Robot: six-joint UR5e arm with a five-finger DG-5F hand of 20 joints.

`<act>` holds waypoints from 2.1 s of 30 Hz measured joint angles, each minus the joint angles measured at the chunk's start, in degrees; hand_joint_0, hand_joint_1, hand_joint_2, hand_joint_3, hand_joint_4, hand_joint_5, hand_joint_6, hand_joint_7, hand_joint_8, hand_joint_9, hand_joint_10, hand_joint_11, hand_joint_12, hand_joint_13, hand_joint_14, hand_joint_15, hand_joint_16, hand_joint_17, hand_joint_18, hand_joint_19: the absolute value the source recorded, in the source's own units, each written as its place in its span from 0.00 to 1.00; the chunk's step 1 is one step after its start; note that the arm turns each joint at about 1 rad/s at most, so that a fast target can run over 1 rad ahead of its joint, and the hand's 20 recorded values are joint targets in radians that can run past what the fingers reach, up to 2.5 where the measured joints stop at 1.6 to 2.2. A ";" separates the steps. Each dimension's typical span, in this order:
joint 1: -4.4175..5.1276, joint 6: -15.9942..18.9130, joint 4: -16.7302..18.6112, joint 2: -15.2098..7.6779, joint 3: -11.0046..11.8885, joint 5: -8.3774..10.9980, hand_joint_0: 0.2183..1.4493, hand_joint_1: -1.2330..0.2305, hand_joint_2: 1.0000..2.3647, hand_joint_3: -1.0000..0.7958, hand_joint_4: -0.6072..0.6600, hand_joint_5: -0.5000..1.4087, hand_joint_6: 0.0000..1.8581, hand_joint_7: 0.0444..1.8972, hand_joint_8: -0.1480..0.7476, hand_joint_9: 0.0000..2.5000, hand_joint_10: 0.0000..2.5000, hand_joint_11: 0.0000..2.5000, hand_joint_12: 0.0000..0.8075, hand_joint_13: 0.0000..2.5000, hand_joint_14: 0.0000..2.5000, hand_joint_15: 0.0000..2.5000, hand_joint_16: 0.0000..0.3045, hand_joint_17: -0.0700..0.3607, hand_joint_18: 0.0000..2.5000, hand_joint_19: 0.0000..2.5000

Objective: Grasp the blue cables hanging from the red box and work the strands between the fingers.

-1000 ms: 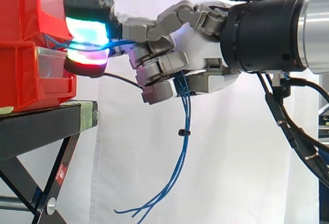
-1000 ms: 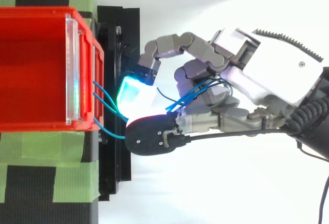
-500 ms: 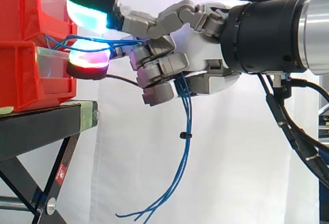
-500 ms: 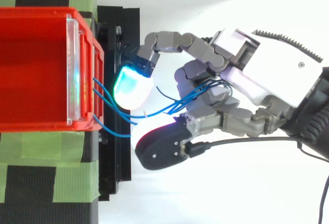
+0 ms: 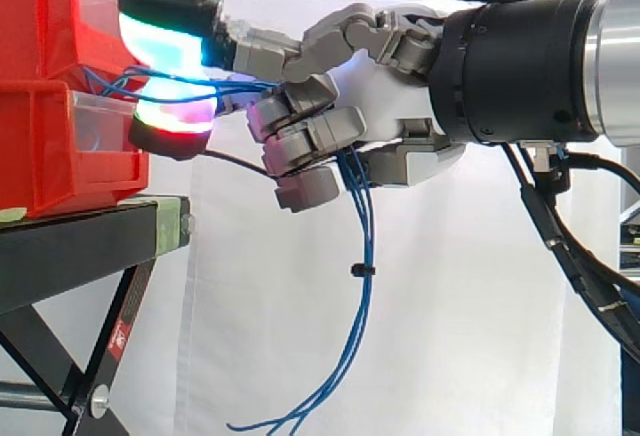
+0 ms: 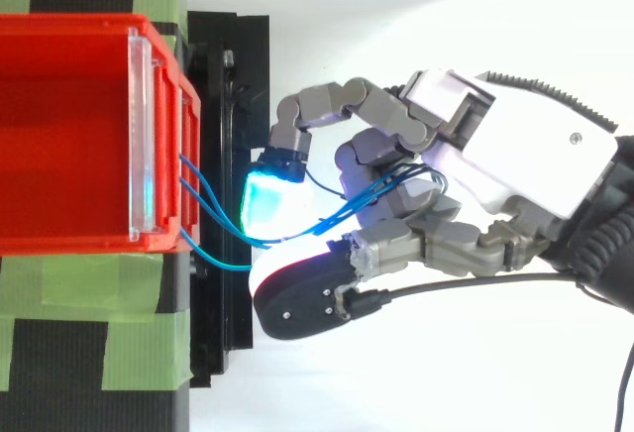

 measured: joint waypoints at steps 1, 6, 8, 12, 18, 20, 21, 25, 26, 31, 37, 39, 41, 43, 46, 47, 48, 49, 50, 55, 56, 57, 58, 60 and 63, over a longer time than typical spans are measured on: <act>0.00 -0.06 -0.06 0.01 -0.01 -0.10 0.57 0.34 0.01 0.33 0.66 0.16 0.56 0.56 0.56 0.36 1.00 0.80 0.53 0.41 1.00 0.52 0.21 0.49 0.56 0.66; 0.01 -0.19 -0.26 0.02 0.01 -0.40 0.60 0.34 0.01 0.31 0.65 0.15 0.60 0.55 0.56 0.36 1.00 0.80 0.53 0.41 1.00 0.52 0.21 0.49 0.56 0.66; -0.01 -0.19 -0.29 0.02 0.00 -0.43 0.62 0.34 0.01 0.29 0.66 0.15 0.64 0.54 0.56 0.36 1.00 0.80 0.53 0.41 1.00 0.52 0.21 0.49 0.56 0.66; -0.04 -0.20 -0.31 0.03 0.00 -0.45 0.71 0.36 0.01 0.29 0.65 0.15 0.74 0.51 0.56 0.36 1.00 0.80 0.53 0.41 1.00 0.52 0.21 0.49 0.56 0.66; -0.07 -0.20 -0.30 0.02 -0.01 -0.41 0.54 0.36 0.01 0.18 0.66 0.15 0.74 0.57 0.56 0.36 1.00 0.80 0.53 0.41 1.00 0.52 0.21 0.49 0.56 0.66; -0.07 -0.20 -0.28 0.01 0.00 -0.39 0.55 0.36 0.01 0.15 0.67 0.17 0.75 0.58 0.56 0.36 1.00 0.80 0.53 0.41 1.00 0.52 0.21 0.49 0.56 0.66; -0.07 -0.20 -0.27 0.02 0.01 -0.38 0.60 0.36 0.01 0.21 0.65 0.18 0.76 0.57 0.56 0.36 1.00 0.80 0.53 0.41 1.00 0.52 0.21 0.49 0.56 0.66; -0.14 -0.14 -0.22 0.03 0.00 -0.32 0.74 0.36 0.00 0.38 0.60 0.17 0.75 0.52 0.56 0.36 1.00 0.80 0.53 0.41 1.00 0.52 0.21 0.49 0.56 0.66; -0.16 0.05 -0.17 0.03 0.00 -0.32 0.74 0.37 0.00 0.39 0.61 0.17 0.75 0.52 0.56 0.36 1.00 0.80 0.53 0.41 1.00 0.52 0.21 0.49 0.56 0.66; -0.18 3.03 -0.24 0.03 0.01 -1.06 0.55 0.47 0.01 0.21 0.64 0.35 0.14 0.71 0.56 0.36 1.00 0.80 0.53 0.41 1.00 0.52 0.21 0.49 0.56 0.66; -0.17 8.37 -0.40 0.04 0.00 -2.64 0.71 0.35 0.01 0.34 0.63 0.15 0.68 0.53 0.56 0.36 1.00 0.80 0.53 0.41 1.00 0.52 0.21 0.49 0.56 0.66; -0.17 10.15 -0.66 0.04 0.00 -2.80 0.58 0.32 0.01 0.14 0.65 0.14 0.71 0.56 0.56 0.36 1.00 0.80 0.53 0.41 1.00 0.52 0.21 0.49 0.56 0.66; -0.16 11.98 -0.91 0.04 -0.01 -2.87 0.56 0.33 0.00 0.06 0.66 0.14 0.71 0.56 0.56 0.36 1.00 0.80 0.53 0.41 1.00 0.52 0.21 0.49 0.56 0.66; -0.18 13.42 -1.02 0.04 -0.01 -2.89 0.50 0.34 0.00 0.00 0.67 0.14 0.71 0.54 0.56 0.36 1.00 0.80 0.53 0.41 1.00 0.52 0.21 0.49 0.56 0.66; -0.18 15.19 -1.09 0.04 -0.03 -2.91 0.47 0.35 0.00 0.00 0.68 0.14 0.70 0.54 0.56 0.36 1.00 0.80 0.53 0.41 1.00 0.52 0.21 0.49 0.56 0.66; -0.19 15.49 -1.11 0.04 -0.03 -2.91 0.47 0.35 0.00 0.00 0.68 0.14 0.70 0.53 0.56 0.36 1.00 0.80 0.53 0.41 1.00 0.52 0.21 0.49 0.56 0.66; -0.18 15.76 -1.12 0.04 -0.03 -2.95 0.49 0.34 0.00 0.00 0.67 0.14 0.70 0.54 0.56 0.36 1.00 0.80 0.53 0.41 1.00 0.52 0.21 0.49 0.56 0.66; -0.18 15.89 -1.14 0.03 -0.03 -2.99 0.52 0.34 0.00 0.00 0.67 0.14 0.70 0.54 0.56 0.36 1.00 0.80 0.53 0.41 1.00 0.52 0.21 0.49 0.56 0.66; -0.17 15.99 -1.16 0.02 -0.03 -3.10 0.53 0.33 0.00 0.00 0.67 0.14 0.70 0.54 0.56 0.36 1.00 0.80 0.53 0.41 1.00 0.52 0.21 0.49 0.56 0.66; -0.17 16.00 -1.53 0.02 -0.02 -3.40 0.67 0.35 0.01 0.25 0.67 0.14 0.72 0.53 0.56 0.36 1.00 0.80 0.53 0.41 1.00 0.52 0.21 0.49 0.56 0.66; -0.16 15.96 -1.66 0.01 -0.03 -3.44 0.68 0.36 0.01 0.29 0.66 0.14 0.72 0.52 0.56 0.36 1.00 0.80 0.53 0.41 1.00 0.52 0.21 0.49 0.56 0.66; -0.16 15.93 -1.75 0.02 -0.02 -3.44 0.72 0.37 0.01 0.37 0.65 0.15 0.72 0.51 0.56 0.36 1.00 0.80 0.53 0.41 1.00 0.52 0.21 0.49 0.56 0.66; -0.15 15.88 -1.85 0.01 -0.03 -3.46 0.76 0.40 0.01 0.45 0.65 0.16 0.73 0.51 0.56 0.36 1.00 0.80 0.53 0.41 1.00 0.52 0.21 0.49 0.56 0.66; -0.10 15.76 -2.08 0.01 -0.03 -3.46 0.78 0.41 0.01 0.50 0.65 0.17 0.74 0.52 0.56 0.36 1.00 0.80 0.53 0.41 1.00 0.52 0.21 0.49 0.56 0.66; -0.03 15.59 -2.33 0.02 -0.02 -3.45 0.72 0.40 0.01 0.51 0.66 0.17 0.75 0.53 0.56 0.36 1.00 0.80 0.53 0.41 1.00 0.52 0.21 0.49 0.56 0.66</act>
